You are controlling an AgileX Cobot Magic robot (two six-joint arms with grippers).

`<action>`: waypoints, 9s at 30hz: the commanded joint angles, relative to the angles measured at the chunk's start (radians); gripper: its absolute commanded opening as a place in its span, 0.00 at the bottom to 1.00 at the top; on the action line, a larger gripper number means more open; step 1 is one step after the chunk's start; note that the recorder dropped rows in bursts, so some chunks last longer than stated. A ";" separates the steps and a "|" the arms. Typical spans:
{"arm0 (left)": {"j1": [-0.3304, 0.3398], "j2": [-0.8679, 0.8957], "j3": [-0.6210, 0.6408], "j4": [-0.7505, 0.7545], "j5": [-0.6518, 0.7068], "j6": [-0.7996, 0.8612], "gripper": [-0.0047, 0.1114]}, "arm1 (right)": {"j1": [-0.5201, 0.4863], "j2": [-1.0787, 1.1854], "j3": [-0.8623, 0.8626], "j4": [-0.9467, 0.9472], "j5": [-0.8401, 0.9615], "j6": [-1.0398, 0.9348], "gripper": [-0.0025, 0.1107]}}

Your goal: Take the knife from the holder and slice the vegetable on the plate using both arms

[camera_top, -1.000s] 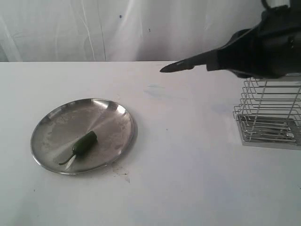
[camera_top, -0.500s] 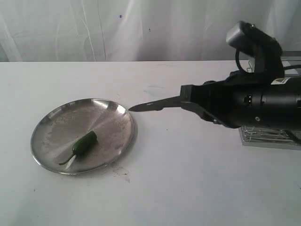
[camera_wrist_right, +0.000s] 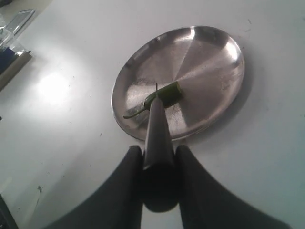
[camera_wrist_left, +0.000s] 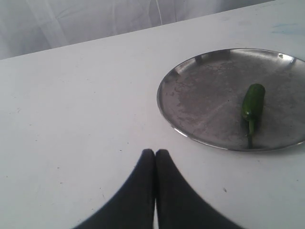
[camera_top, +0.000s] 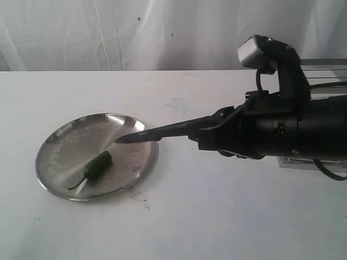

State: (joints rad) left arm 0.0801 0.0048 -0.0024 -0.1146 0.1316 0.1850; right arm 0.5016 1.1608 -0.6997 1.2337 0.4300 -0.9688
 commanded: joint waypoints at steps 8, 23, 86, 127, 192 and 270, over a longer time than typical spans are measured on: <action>-0.007 -0.005 0.002 -0.230 -0.123 -0.260 0.04 | -0.001 -0.010 0.003 0.057 -0.022 -0.092 0.02; -0.007 0.003 -0.038 -0.388 -0.849 -0.645 0.04 | -0.001 -0.010 0.003 0.187 0.008 -0.138 0.02; -0.593 1.607 -0.428 0.480 -1.337 -1.374 0.04 | -0.001 0.227 -0.008 0.499 0.120 -0.493 0.02; -0.589 1.561 -0.428 0.488 -1.353 -1.253 0.04 | -0.001 0.445 -0.008 0.511 0.139 -0.609 0.02; -0.443 1.483 -1.005 0.321 0.630 -0.172 0.04 | -0.001 0.426 -0.256 -0.645 0.117 0.343 0.02; -0.313 1.856 -1.077 -0.089 0.259 0.265 0.55 | -0.003 0.426 -0.256 -0.639 0.092 0.435 0.02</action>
State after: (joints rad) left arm -0.2333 1.8579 -1.0858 -0.1902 0.3827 0.4458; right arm 0.5009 1.5907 -0.9485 0.5874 0.5342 -0.5335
